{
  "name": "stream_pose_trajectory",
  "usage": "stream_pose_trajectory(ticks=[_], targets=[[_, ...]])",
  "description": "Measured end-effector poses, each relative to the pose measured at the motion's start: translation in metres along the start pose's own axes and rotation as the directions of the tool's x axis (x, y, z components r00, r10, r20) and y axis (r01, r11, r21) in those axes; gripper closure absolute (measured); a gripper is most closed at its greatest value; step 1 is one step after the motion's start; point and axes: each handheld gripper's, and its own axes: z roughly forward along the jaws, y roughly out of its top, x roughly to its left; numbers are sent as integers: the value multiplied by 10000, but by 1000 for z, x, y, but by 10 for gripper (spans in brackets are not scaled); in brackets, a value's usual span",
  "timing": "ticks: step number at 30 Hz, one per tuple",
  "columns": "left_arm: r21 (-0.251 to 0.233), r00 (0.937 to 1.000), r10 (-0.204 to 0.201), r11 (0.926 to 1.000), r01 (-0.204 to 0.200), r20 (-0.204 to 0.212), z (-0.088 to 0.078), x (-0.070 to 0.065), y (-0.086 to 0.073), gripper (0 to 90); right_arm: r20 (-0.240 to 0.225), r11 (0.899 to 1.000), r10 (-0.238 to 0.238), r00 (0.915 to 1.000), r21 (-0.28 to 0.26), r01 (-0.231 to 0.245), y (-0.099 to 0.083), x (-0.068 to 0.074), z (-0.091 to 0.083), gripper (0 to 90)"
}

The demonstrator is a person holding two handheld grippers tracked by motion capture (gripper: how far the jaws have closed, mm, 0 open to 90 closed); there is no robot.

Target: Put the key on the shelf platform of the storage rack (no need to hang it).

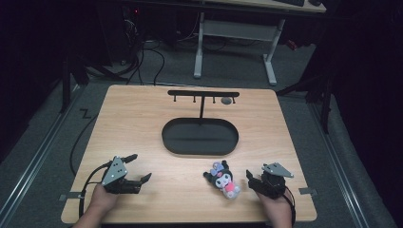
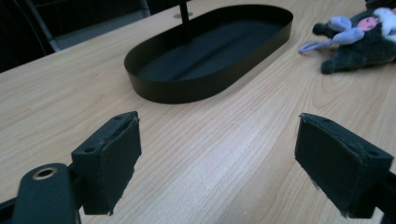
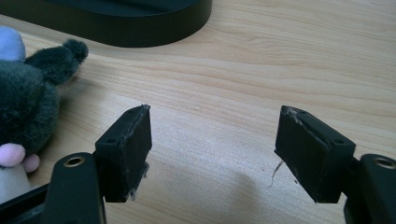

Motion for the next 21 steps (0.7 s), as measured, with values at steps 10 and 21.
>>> stream_pose_trajectory(ticks=[10, 21], targets=[[-366, 9993, 255, 9990, -245, 272, -4, 0, 3, 154, 106, 9999, 46, 9999, 128, -48, 1, 1, -2, 310], [-415, 9986, 295, 9988, -277, 440, -4, -1, 2, 154, 351, 9993, 245, 9991, 269, -254, 8, 0, -8, 374]])
